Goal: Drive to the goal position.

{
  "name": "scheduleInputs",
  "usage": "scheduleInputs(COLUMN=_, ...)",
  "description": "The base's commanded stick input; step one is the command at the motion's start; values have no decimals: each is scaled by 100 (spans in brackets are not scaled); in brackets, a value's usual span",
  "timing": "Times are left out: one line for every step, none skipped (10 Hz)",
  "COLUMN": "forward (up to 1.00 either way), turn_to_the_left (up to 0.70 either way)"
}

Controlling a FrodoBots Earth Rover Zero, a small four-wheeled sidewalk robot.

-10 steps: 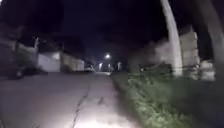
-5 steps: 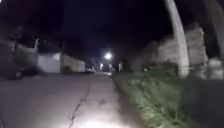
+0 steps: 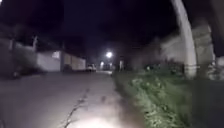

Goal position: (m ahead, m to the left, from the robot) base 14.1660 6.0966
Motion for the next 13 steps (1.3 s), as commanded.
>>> scheduleInputs(forward=50, turn_to_the_left=0)
scheduleInputs(forward=50, turn_to_the_left=0)
scheduleInputs(forward=50, turn_to_the_left=0)
scheduleInputs(forward=50, turn_to_the_left=0)
scheduleInputs(forward=50, turn_to_the_left=0)
scheduleInputs(forward=50, turn_to_the_left=0)
scheduleInputs(forward=50, turn_to_the_left=0)
scheduleInputs(forward=50, turn_to_the_left=0)
scheduleInputs(forward=50, turn_to_the_left=0)
scheduleInputs(forward=50, turn_to_the_left=0)
scheduleInputs(forward=50, turn_to_the_left=0)
scheduleInputs(forward=50, turn_to_the_left=0)
scheduleInputs(forward=50, turn_to_the_left=0)
